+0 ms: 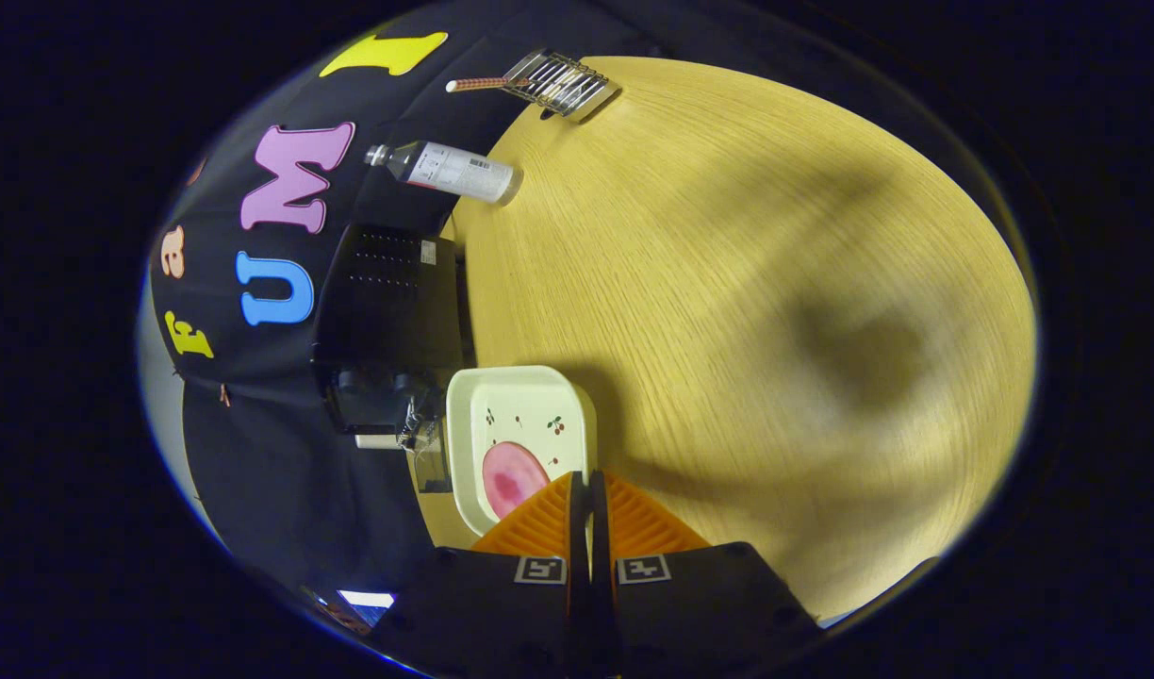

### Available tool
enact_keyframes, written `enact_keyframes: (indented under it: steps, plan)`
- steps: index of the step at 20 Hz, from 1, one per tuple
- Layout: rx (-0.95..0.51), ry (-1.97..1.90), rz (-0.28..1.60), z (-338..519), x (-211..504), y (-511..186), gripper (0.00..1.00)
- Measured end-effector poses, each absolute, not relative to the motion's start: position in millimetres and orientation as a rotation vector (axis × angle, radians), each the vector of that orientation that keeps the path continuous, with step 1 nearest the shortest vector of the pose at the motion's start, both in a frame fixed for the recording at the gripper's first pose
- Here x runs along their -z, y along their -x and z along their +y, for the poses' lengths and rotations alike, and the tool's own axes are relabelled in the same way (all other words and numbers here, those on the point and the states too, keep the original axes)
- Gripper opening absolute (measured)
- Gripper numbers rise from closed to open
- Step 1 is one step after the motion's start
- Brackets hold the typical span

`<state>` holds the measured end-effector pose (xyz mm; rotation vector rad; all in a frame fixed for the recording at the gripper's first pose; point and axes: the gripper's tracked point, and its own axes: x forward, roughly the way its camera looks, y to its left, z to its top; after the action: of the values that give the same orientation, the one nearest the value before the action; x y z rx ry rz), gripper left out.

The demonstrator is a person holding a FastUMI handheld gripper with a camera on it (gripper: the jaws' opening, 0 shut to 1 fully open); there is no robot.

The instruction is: Open the toaster oven, put the food inside, and close the toaster oven door.

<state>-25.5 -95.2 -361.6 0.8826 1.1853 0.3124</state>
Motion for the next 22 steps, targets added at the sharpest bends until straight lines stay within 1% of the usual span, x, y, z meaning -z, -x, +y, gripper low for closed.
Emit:
enact_keyframes:
  steps: [5, 11, 18, 22]
  plan:
    - [-0.318, -0.905, 1.131, -66, 322, 39, 0.05]
    - [-0.309, -0.888, 1.086, -8, 288, 56, 0.05]
    - [-0.251, -0.935, 1.091, 77, 284, 80, 0.05]
    - [-0.177, -1.003, 1.061, 123, 286, 74, 0.05]
